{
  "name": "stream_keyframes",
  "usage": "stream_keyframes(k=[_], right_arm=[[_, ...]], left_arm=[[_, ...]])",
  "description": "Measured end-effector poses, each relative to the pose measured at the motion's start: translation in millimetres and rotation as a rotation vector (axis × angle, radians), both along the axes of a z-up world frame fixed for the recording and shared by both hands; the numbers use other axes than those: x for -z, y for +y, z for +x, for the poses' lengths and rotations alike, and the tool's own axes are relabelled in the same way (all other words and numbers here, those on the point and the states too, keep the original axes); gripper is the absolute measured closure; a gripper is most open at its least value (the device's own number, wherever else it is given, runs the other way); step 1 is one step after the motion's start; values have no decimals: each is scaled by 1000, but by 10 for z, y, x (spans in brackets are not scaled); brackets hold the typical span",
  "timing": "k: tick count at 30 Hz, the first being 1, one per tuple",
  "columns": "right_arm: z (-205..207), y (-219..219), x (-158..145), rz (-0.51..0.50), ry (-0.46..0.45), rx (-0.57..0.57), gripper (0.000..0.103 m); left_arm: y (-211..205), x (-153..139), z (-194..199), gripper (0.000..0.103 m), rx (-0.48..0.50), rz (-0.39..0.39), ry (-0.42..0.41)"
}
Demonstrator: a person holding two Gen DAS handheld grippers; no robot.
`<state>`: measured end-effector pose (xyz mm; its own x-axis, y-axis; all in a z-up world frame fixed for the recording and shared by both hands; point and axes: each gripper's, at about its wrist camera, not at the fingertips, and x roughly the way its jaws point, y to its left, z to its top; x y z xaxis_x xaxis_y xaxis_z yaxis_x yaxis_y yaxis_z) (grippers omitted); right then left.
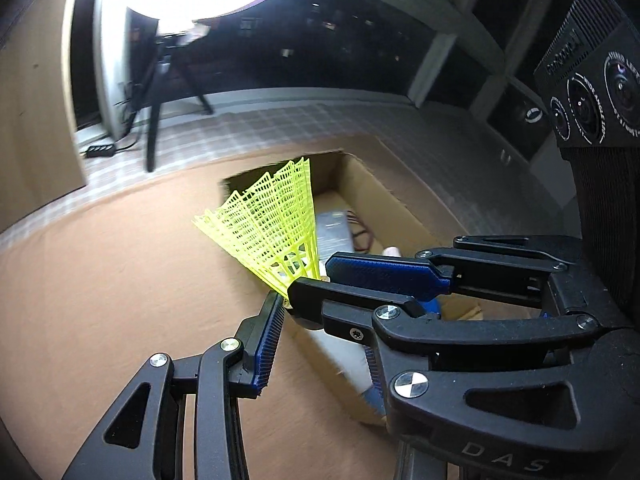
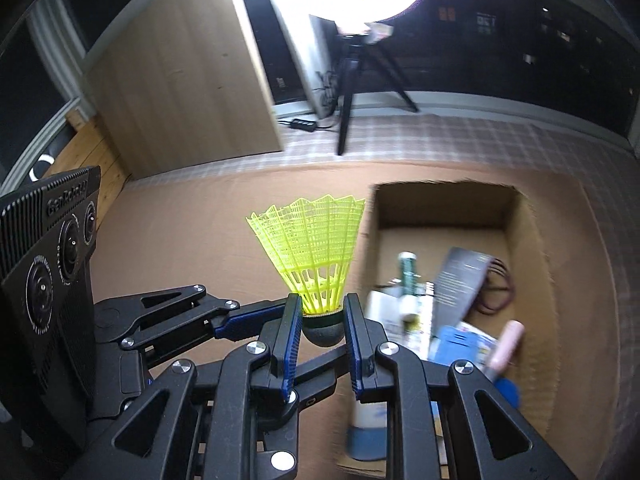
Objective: Organize objects
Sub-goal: 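Carry the yellow shuttlecock over the box with the right tool, then open the right tool to drop the shuttlecock into the box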
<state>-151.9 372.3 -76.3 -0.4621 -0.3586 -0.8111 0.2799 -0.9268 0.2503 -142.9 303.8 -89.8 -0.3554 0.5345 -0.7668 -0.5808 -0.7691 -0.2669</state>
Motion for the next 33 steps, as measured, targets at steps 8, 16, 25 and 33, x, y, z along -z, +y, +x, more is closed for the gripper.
stream_keyframes(k=[8, 16, 25, 33], right_arm=[[-21, 367, 52, -8, -8, 45, 83], [-13, 515, 43, 15, 10, 72, 45], [31, 577, -48, 49, 50, 122, 38], [86, 510, -110, 49, 54, 131, 38]], left_arm=[[385, 49, -10, 63, 43, -1, -6], [499, 58, -41, 32, 43, -8, 1], [363, 44, -43, 25, 12, -22, -1], [131, -19, 15, 22, -28, -34, 17]])
